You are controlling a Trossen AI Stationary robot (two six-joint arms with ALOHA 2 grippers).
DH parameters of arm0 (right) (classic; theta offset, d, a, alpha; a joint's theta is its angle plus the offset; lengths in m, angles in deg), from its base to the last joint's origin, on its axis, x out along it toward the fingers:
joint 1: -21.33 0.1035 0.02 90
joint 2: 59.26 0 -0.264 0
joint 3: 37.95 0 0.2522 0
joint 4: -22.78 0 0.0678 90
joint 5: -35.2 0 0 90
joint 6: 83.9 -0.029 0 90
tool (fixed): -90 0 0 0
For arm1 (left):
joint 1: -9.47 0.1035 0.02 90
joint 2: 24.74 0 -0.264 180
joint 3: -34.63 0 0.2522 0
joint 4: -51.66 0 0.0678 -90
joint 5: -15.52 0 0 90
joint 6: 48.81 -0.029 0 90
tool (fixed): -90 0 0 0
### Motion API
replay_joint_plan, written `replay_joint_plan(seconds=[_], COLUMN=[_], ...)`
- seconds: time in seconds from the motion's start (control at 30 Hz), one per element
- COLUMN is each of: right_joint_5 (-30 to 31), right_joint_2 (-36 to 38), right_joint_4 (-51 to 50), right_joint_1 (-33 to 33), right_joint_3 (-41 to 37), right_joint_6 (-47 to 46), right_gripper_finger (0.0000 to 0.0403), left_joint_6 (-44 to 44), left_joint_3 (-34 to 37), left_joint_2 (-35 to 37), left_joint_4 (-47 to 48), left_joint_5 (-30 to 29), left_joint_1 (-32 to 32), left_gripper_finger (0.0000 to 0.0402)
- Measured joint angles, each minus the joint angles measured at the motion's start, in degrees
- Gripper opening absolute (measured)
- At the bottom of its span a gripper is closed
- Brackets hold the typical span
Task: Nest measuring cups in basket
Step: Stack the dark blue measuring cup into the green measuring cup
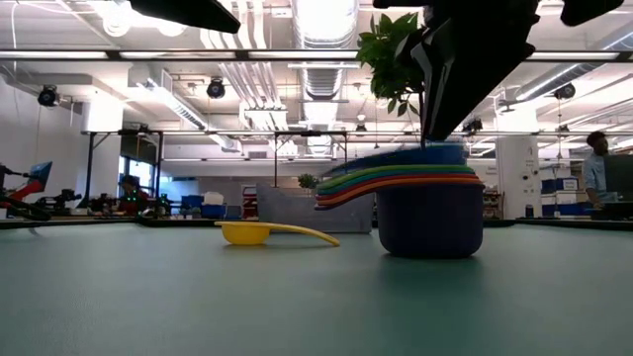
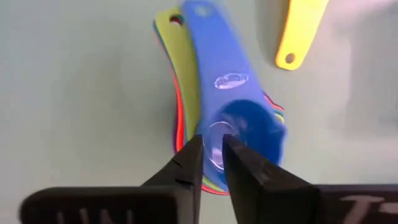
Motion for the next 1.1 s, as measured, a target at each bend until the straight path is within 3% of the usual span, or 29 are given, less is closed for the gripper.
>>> replay_joint_plan(seconds=[0.2, 0.37, 0.5, 0.77, 0.97, 1.1], right_joint_5=[0.3, 0.1, 5.1, 6.8, 11.3, 13.2], right_joint_2=[0.0, 0.5, 0.8, 1.2, 3.2, 6.1], right_joint_4=[0.1, 0.1, 0.7, 1.5, 1.5, 1.6], right_joint_1=[-0.1, -0.1, -0.1, -0.3, 1.9, 3.4], right_joint_3=[-0.3, 0.2, 0.2, 0.2, -1.1, -4.1], right_joint_6=[0.0, 0.5, 0.5, 2.3, 3.1, 2.4], right_gripper_finger=[0.0098, 0.0115, 0.0096, 0.0015, 0.0009, 0.0009], left_joint_6=[0.0, 0.2, 0.7, 3.5, 2.7, 2.6], left_joint_3=[0.0, 0.0, 0.0, 0.0, 0.0, 0.0], left_joint_2=[0.0, 0.0, 0.0, -4.3, -12.9, -19.4], left_joint_4=[0.0, 0.0, 0.0, -1.1, -8.9, -20.0], left_joint_5=[0.0, 0.0, 0.1, 1.7, 1.7, 0.9], left_joint_1=[0.0, 0.0, 0.0, 0.0, 0.3, 1.4], left_gripper_finger=[0.0, 0.0, 0.0, 0.0, 0.0, 0.0])
